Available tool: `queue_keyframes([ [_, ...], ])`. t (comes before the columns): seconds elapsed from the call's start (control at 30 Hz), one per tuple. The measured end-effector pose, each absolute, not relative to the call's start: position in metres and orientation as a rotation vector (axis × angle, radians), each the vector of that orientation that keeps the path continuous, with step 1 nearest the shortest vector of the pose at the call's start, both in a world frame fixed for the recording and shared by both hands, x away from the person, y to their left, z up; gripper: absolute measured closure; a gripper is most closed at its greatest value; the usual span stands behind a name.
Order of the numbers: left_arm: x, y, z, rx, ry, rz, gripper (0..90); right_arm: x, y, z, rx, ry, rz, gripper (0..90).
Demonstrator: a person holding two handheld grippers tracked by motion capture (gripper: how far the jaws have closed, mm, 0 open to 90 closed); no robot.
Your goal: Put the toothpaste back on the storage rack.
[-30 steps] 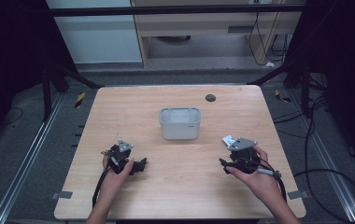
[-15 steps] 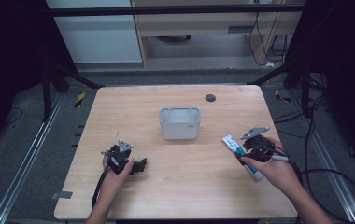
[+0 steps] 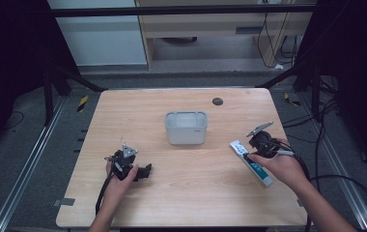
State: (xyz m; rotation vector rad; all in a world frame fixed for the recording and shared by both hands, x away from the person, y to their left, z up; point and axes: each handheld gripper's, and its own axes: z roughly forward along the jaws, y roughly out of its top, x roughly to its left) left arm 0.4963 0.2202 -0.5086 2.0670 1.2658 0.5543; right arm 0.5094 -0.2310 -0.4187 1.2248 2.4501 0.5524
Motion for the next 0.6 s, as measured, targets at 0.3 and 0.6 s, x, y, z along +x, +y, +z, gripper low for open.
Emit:
queue_keyframes([
  [0.3, 0.496, 0.220, -0.509, 2.067, 1.265, 0.554, 0.0, 0.527, -0.231, -0.421, 1.303, 2.475, 0.509, 49.6],
  [0.6, 0.496, 0.220, -0.509, 2.067, 1.265, 0.554, 0.0, 0.537, -0.226, -0.420, 1.321, 2.497, 0.459, 51.1],
])
